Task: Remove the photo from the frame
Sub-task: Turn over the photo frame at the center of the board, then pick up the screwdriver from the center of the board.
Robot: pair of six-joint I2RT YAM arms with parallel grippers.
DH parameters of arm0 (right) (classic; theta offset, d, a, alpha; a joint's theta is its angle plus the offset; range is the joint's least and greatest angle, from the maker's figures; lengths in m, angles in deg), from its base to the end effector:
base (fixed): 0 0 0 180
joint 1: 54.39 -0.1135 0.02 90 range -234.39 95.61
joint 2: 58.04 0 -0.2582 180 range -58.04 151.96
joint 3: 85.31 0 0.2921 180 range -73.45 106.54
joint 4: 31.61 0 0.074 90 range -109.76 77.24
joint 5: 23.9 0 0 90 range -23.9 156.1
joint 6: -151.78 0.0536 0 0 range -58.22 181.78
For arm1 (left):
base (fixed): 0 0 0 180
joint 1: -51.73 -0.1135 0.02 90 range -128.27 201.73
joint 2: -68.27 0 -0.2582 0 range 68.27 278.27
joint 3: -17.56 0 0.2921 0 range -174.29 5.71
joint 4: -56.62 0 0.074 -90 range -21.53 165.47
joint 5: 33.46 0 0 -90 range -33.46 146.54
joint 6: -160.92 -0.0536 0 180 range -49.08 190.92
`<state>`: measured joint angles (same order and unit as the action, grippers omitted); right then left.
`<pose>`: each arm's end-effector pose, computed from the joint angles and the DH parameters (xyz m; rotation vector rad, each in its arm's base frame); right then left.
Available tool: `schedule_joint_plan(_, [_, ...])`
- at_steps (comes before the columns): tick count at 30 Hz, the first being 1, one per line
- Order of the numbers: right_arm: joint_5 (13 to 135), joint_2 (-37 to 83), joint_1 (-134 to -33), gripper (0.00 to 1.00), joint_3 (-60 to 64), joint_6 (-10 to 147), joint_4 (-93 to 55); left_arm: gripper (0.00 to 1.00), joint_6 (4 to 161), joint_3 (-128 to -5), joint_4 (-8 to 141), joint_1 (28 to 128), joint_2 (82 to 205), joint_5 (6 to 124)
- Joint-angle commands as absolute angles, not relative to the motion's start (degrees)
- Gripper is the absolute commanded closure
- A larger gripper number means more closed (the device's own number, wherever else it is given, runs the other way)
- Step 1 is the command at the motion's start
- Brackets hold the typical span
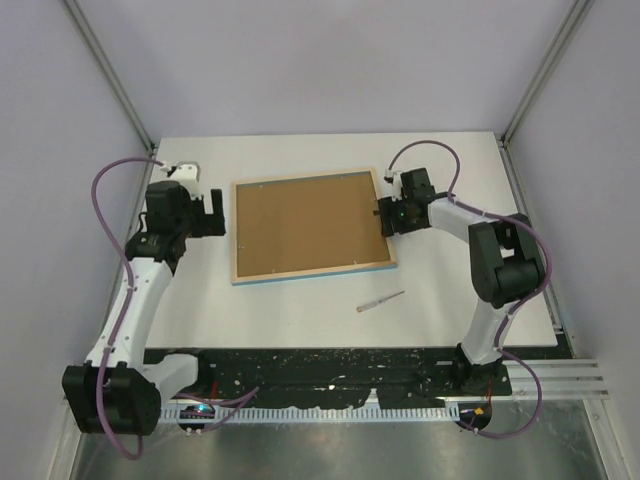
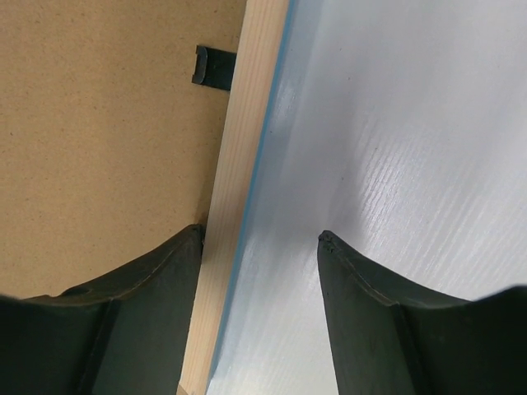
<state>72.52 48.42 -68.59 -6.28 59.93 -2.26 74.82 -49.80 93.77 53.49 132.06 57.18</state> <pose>0.4078 0.1094 0.1201 -0.4010 2.5368 0.2256 0.3036 -0.0099 0.2928 -0.0338 2.1574 -0.0692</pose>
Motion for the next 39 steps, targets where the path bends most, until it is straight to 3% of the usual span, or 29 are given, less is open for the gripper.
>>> schedule_joint_plan(1, [68.13,45.51,-68.45,0.39,-11.22,57.03,0.19,0.0,69.27,-48.44,99.76,53.31,126.38,55.57])
schedule_joint_plan(6, [68.65,41.81,-68.37,0.55,-12.81,54.84,2.82,0.0,66.97,-47.2,103.01,53.31,120.31,56.19])
schedule_joint_plan(14, [70.76,37.33,-68.37,0.63,-15.97,53.52,5.2,0.01,64.41,-47.21,107.5,53.22,114.07,56.28])
schedule_joint_plan(16, [71.2,36.89,-68.37,0.64,-16.59,53.25,5.9,0.0,64.32,-46.42,107.24,53.22,112.92,56.28])
schedule_joint_plan(25, [67.42,37.5,-67.58,0.48,-8.95,49.56,5.73,0.0,65.03,-45.54,106.01,53.22,113.09,59.79])
schedule_joint_plan(31, [81.73,29.35,-68.54,0.48,-5.95,40.44,8.0,0.0,63.8,-43.43,104.78,53.14,111.43,61.02])
schedule_joint_plan(34, [90.0,24.5,-73.19,0.48,-9.19,28.96,13.79,0.0,63.18,-42.9,104.33,52.96,110.37,62.6])
schedule_joint_plan(39, [84.74,17.37,-93.05,0.48,-19.39,16.44,18.29,0.0,62.22,-42.72,104.42,51.99,109.05,65.24])
